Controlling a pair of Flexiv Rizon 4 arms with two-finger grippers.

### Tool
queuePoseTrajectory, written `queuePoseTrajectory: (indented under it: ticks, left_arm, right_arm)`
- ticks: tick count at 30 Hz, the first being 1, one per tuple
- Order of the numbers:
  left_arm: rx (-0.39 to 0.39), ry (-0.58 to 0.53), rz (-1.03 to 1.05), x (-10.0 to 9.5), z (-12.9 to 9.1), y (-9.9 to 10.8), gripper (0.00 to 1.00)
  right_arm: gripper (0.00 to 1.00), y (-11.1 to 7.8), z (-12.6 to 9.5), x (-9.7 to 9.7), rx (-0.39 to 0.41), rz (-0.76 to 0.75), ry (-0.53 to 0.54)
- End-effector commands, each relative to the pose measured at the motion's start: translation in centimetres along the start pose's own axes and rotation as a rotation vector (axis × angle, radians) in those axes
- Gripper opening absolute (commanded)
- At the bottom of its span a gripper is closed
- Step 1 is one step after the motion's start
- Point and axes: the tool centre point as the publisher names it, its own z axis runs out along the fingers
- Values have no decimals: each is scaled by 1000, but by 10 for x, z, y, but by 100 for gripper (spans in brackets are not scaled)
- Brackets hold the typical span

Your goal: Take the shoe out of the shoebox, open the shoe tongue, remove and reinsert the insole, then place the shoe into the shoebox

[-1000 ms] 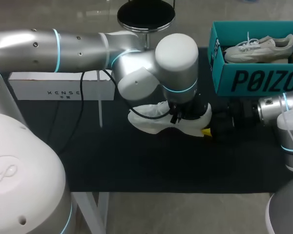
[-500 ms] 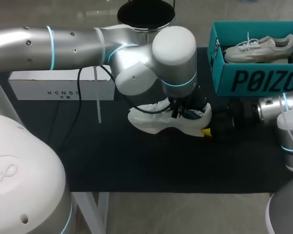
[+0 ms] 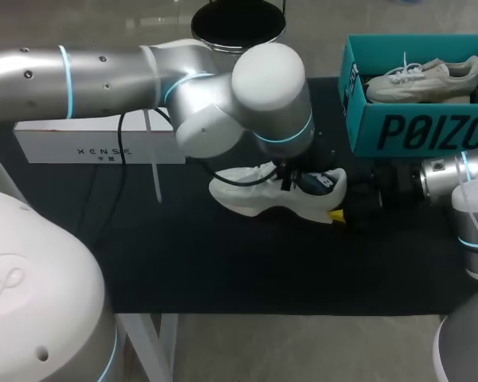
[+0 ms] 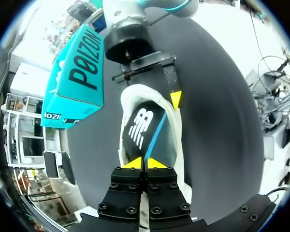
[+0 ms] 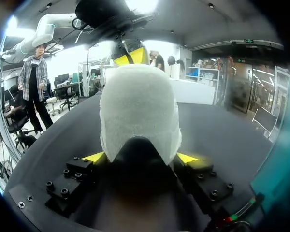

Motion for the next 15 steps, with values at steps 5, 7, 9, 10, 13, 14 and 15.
queuePoseTrajectory:
  ticks: [5, 7, 9, 10, 13, 14, 15]
  left_arm:
    - [32, 8, 3, 11, -8, 0, 0]
    - [36, 13, 9, 13, -7, -2, 0]
    - [49, 16, 7, 13, -7, -5, 0]
    - [56, 18, 7, 14, -8, -7, 0]
    - [71, 14, 15, 14, -10, -15, 0]
    - [73, 12, 16, 15, -11, -18, 0]
    - [78, 11, 17, 15, -11, -22, 0]
  right_arm:
    - [0, -3, 3, -1, 2, 0, -2]
    - [0, -3, 3, -1, 2, 0, -2]
    - [0, -3, 3, -1, 2, 0, -2]
    - [0, -3, 3, -1, 2, 0, -2]
    - [0, -3, 3, -1, 2, 0, -2]
    - [0, -3, 3, -1, 2, 0, -2]
    - [0, -3, 3, -1, 2, 0, -2]
